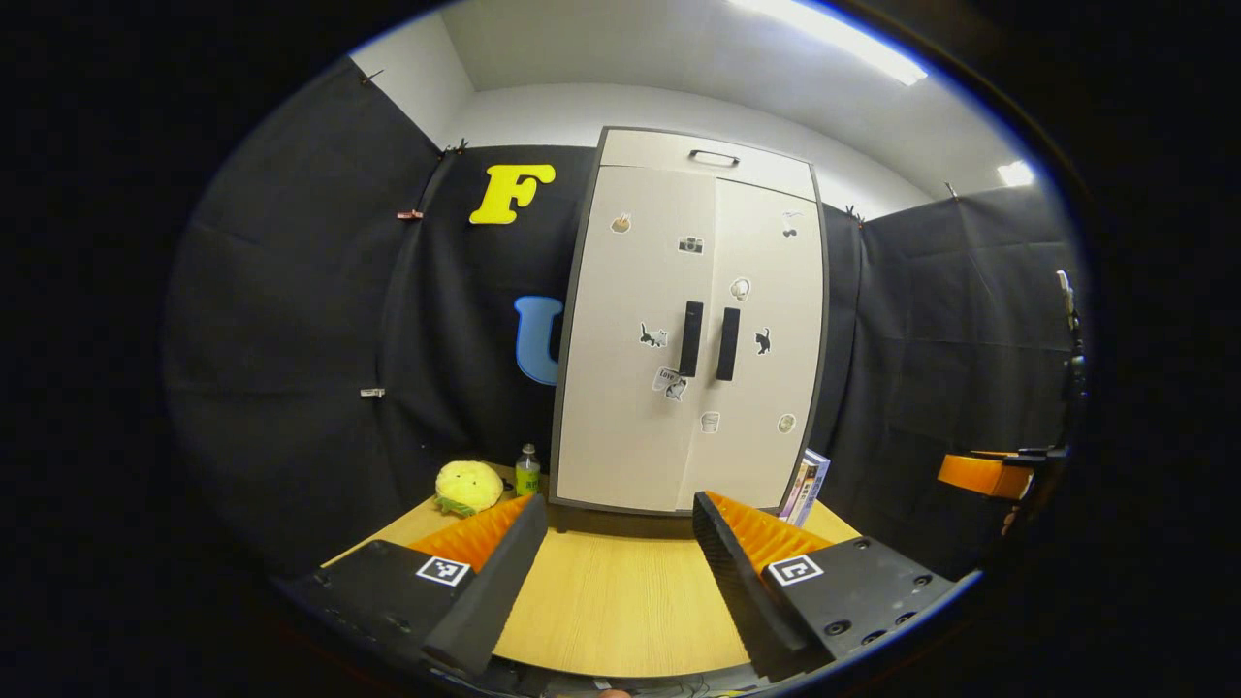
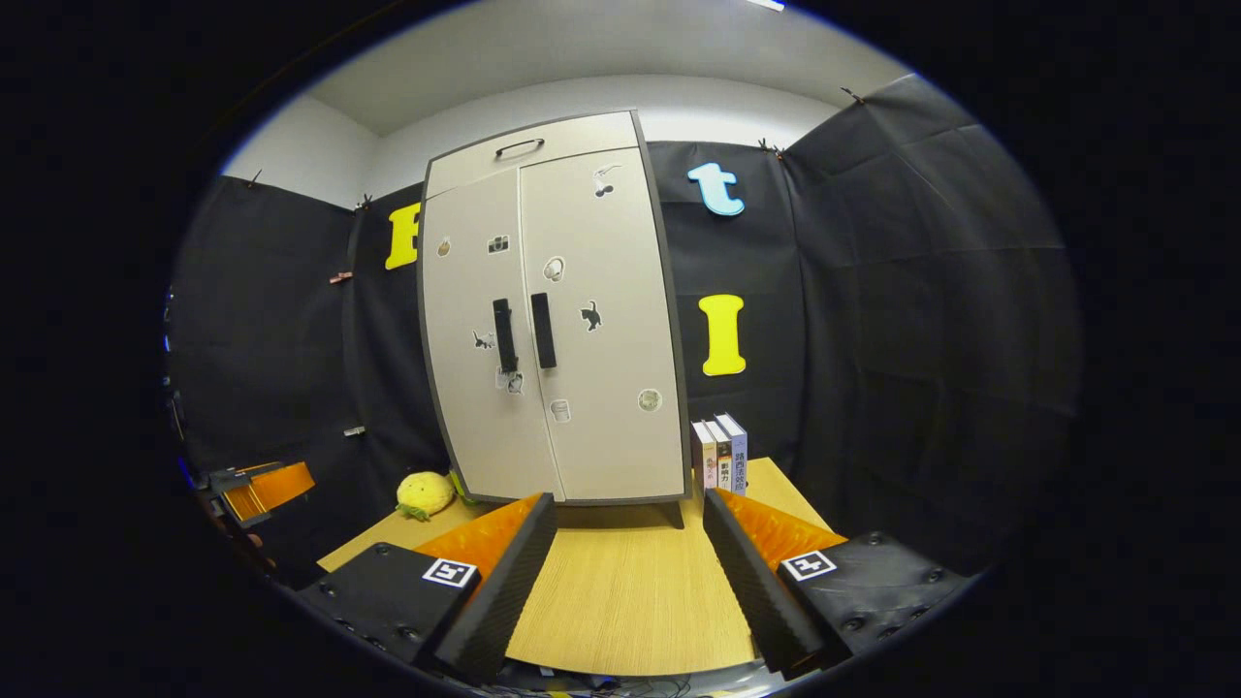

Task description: Grab one shoe with the right hand and put it into the shoe cabinet, grab the other shoe with the left hand and put it into the shoe cabinet; then close the right door with the right hand and the left door with the left hand.

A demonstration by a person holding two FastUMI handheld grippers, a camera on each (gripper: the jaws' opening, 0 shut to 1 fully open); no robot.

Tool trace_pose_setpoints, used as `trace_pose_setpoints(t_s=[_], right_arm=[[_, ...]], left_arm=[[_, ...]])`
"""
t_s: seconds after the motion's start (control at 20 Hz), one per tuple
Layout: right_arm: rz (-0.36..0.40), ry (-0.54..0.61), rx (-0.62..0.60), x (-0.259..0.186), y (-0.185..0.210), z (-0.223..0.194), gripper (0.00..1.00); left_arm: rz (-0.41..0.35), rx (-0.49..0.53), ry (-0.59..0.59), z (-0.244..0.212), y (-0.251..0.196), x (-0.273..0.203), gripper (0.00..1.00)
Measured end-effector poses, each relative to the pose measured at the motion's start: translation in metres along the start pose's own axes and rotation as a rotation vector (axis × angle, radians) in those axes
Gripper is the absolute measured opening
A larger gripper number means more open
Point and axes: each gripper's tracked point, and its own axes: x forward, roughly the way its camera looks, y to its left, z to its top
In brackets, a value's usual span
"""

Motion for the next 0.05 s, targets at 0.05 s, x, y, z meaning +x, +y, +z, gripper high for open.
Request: trace_pose_setpoints(t_s=[0.05], right_arm=[[0.001, 0.004, 0.001, 0.0015, -0.0012, 0.0006, 0.98]], left_arm=[[0.01, -0.003, 0.009, -0.0021, 0.0021, 0.0011, 0.95]])
